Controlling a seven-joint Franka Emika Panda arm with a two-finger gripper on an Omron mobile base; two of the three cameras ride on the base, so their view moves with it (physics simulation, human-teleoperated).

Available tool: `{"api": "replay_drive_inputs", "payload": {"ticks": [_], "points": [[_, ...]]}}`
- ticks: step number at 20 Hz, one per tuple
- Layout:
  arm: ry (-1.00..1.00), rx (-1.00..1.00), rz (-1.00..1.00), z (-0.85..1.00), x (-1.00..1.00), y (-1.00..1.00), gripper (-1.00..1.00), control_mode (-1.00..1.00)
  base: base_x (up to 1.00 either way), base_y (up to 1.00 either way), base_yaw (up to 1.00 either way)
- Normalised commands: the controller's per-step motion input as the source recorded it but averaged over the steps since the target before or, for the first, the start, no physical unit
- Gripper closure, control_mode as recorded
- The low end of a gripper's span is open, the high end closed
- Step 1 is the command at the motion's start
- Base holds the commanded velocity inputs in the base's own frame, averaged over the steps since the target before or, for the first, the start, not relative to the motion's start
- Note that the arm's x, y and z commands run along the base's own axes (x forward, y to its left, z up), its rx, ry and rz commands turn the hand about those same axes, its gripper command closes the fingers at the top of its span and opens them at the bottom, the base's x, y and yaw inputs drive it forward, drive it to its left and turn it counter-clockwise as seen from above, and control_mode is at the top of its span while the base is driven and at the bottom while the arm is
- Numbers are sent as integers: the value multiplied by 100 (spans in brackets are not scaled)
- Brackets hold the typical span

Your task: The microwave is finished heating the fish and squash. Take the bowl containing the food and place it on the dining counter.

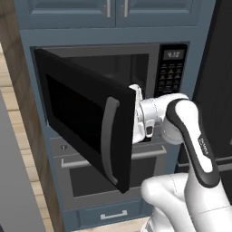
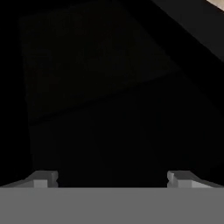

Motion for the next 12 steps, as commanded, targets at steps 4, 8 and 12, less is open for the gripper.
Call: {"api": "replay_drive_inputs", "payload": {"ticks": [4, 8, 12], "points": [[11, 15, 23, 0, -13, 100, -100, -100, 0, 0, 0], [-5, 1, 5, -5, -3, 100, -100, -100, 0, 0, 0], [-6, 0, 0, -4, 0, 68, -100, -100, 0, 0, 0]]}}
